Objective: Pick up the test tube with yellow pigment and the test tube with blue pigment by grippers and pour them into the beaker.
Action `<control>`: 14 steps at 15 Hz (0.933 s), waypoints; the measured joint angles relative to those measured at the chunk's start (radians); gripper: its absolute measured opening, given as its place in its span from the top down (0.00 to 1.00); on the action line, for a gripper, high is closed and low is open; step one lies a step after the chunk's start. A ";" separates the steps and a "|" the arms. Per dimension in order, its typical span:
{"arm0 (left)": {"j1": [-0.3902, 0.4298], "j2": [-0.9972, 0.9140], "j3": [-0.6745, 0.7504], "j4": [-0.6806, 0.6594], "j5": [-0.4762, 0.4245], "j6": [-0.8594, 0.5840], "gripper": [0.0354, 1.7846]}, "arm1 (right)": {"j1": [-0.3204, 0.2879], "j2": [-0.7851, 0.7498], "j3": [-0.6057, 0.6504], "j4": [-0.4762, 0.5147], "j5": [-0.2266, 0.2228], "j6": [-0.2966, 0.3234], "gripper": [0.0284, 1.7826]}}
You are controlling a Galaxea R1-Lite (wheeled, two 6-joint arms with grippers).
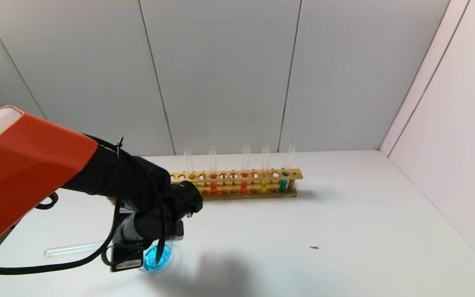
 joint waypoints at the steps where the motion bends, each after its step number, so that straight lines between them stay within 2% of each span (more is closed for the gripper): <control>1: -0.002 0.007 -0.010 0.010 0.003 0.000 0.84 | 0.000 0.000 0.000 0.000 0.000 0.000 0.05; 6: -0.010 0.052 -0.061 0.049 0.003 -0.001 0.84 | 0.000 0.000 0.000 0.000 0.000 0.000 0.05; 10: -0.025 0.094 -0.131 0.158 0.004 -0.008 0.84 | 0.000 0.000 0.000 0.000 0.000 0.000 0.05; 14: -0.036 0.127 -0.156 0.172 0.004 -0.010 0.84 | 0.000 0.000 0.000 0.000 0.000 0.000 0.05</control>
